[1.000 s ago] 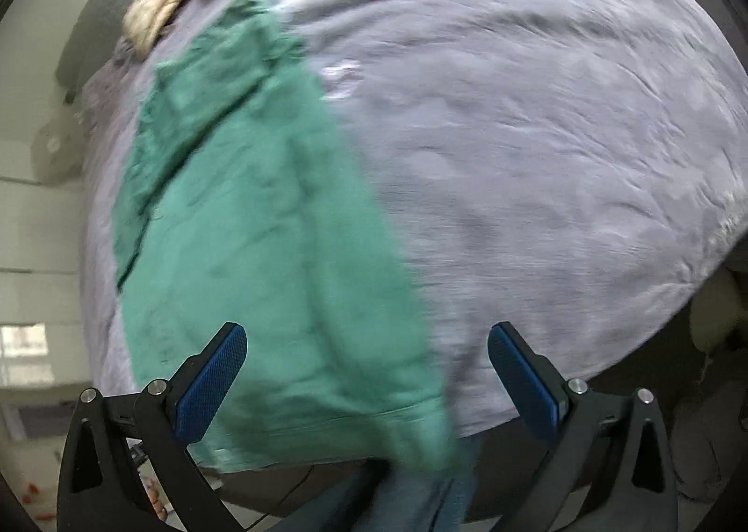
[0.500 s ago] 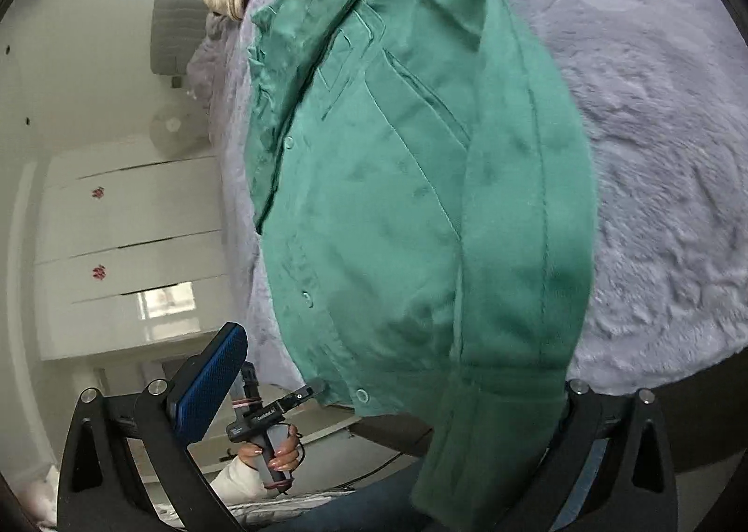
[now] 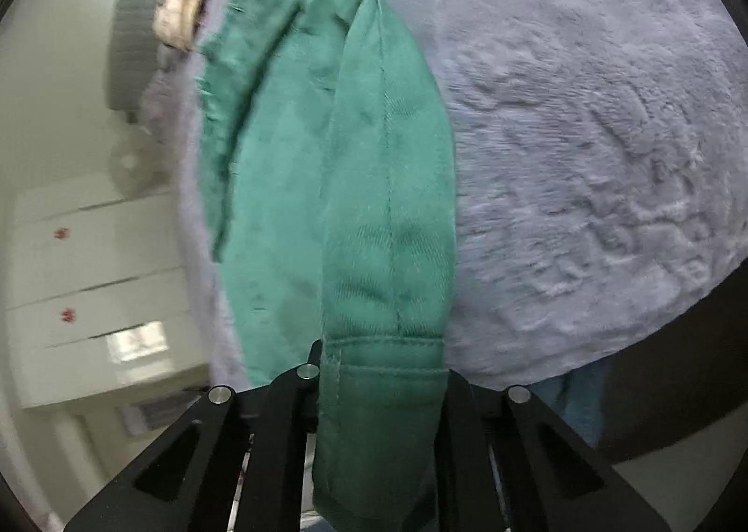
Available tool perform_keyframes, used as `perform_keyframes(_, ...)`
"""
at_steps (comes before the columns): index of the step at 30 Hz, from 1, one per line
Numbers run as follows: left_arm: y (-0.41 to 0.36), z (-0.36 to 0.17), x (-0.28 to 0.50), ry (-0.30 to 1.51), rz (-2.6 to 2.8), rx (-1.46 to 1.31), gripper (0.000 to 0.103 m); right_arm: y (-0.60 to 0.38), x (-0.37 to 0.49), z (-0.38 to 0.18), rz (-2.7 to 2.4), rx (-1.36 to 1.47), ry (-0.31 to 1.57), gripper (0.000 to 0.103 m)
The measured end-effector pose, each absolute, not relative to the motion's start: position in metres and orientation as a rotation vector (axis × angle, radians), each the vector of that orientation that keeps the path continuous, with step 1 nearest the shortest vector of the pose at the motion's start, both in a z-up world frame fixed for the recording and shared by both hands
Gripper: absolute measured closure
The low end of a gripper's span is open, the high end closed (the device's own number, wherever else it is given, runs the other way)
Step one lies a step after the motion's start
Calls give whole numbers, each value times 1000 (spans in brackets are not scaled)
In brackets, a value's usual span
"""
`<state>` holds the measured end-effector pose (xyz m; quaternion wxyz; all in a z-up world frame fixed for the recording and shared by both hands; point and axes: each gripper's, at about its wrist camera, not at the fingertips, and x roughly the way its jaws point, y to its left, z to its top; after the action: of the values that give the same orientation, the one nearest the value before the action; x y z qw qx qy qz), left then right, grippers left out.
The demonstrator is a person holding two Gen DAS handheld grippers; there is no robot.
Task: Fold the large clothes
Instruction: 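Grasp the hem with both grippers and lift it toward the collar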
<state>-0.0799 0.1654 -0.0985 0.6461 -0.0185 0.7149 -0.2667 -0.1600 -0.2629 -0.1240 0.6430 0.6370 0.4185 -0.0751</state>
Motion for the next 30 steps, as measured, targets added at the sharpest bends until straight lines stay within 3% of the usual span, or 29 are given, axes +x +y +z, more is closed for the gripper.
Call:
perform_keyframes(7,157,-49,-54,1541,-715,-190,74,-265,-138,-93,-29,1543,791,92)
perform_keyframes(23,108,48,91,1297,-650,-372,77,-333,12,-32,251,1544,644,92)
perform_keyframes(30,76,37,176,1230,-580,-354,77,-397,86,-38,218,1523,648,92)
